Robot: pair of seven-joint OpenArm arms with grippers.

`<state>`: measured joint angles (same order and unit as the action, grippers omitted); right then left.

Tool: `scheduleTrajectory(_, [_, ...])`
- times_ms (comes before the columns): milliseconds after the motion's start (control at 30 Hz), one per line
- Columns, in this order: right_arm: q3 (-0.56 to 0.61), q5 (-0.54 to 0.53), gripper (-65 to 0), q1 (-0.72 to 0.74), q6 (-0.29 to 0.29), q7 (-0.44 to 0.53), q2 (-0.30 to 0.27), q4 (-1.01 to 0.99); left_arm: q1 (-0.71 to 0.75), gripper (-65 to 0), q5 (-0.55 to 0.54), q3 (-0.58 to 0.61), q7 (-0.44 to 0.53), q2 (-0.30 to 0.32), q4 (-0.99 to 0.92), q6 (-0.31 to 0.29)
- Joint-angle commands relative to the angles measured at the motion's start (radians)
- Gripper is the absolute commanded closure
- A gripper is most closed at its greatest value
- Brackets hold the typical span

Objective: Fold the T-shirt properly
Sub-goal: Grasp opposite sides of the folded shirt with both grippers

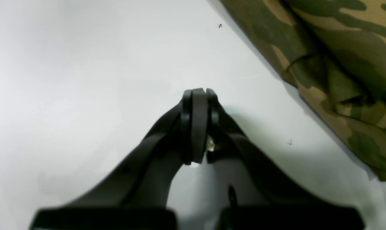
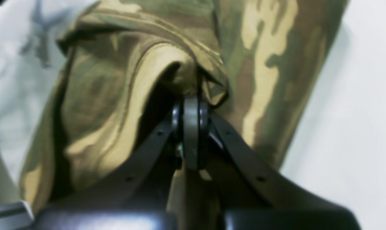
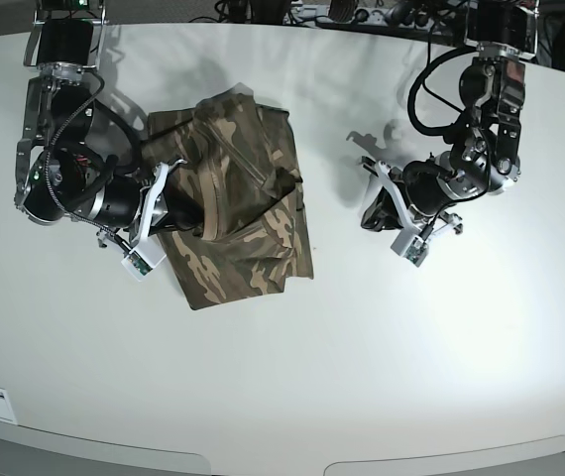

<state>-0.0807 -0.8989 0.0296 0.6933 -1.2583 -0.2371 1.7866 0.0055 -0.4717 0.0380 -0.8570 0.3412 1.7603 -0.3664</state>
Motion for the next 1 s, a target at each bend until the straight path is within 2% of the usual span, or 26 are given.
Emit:
scheduleTrajectory(0, [-0.004, -0.034, 0.0, 0.005, 0.005, 0.013, -0.004, 0.019, -0.013, 0.0, -0.010, -0.006, 0.020, 0.008, 0.016, 0.000])
scheduleTrajectory(167, [-0.004, -0.040, 0.0, -0.011, 0.005, 0.037, 0.030, 0.019, -0.014, 0.0, -0.014, -0.006, 0.023, 0.007, 0.016, 0.000])
scheduleTrajectory(267, [-0.004, -0.023, 0.0, -0.018, 0.005, 0.114, 0.045, 0.018, -0.013, 0.0, -0.024, -0.006, 0.023, 0.007, 0.016, 0.000])
scheduleTrajectory(367, [-0.004, 0.064, 0.0, -0.016, 0.005, 0.229, 0.067, 0.018, -0.014, 0.0, -0.035, -0.006, 0.023, 0.007, 0.016, 0.000])
scheduleTrajectory(433, [-0.004, 0.089, 0.0, -0.015, 0.005, 0.272, 0.090, 0.018, -0.013, 0.0, -0.035, -0.006, 0.022, 0.007, 0.016, 0.000])
scheduleTrajectory(700, [0.034, 0.085, 0.0, -0.016, 0.005, 0.272, 0.228, 0.018, -0.014, 0.0, -0.035, -0.006, 0.019, 0.008, 0.016, 0.000])
scheduleTrajectory(833, [0.134, 0.089, 0.0, -0.015, 0.005, 0.272, 0.277, 0.018, -0.015, 0.0, -0.034, -0.007, 0.019, 0.009, 0.016, 0.000])
scheduleTrajectory(967, [0.258, 0.093, 0.0, 0.000, 0.005, 0.260, 0.301, 0.019, -0.021, 0.0, -0.031, -0.014, 0.019, 0.019, 0.016, -0.007])
